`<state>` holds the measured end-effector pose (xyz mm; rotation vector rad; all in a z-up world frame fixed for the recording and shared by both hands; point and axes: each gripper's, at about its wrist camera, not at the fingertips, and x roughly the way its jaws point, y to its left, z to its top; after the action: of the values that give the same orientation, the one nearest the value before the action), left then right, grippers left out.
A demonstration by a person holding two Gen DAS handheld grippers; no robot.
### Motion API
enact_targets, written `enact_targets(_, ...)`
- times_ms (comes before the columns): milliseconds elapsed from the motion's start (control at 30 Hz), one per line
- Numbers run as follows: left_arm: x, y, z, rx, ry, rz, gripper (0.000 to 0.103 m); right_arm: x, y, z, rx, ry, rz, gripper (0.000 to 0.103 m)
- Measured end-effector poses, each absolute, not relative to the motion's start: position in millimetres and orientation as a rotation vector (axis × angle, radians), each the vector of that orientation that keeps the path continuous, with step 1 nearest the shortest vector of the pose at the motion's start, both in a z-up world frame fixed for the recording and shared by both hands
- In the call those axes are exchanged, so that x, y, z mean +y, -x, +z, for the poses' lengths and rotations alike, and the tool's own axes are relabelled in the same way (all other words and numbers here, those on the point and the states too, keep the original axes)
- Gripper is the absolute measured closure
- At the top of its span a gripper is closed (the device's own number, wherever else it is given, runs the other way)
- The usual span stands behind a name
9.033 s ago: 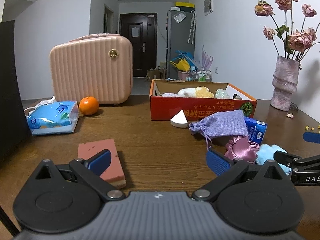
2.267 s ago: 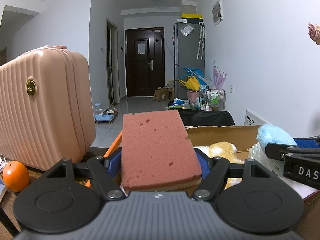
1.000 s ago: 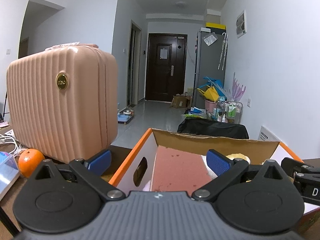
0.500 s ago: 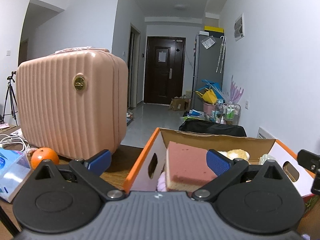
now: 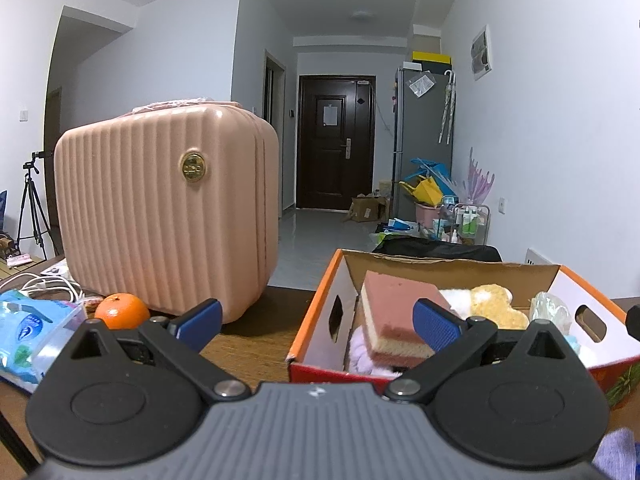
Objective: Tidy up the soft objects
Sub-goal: 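Withdraw both grippers from the box toward the remaining items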
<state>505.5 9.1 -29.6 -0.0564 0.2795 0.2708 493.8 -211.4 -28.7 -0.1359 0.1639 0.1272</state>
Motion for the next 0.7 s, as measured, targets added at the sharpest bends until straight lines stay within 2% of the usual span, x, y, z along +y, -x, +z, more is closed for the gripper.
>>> enact_targets(700,23,-437,-29,0.304,0.056,0.286,0.000,-217,-427,-33,0.193,0.112,0.104,0.000)
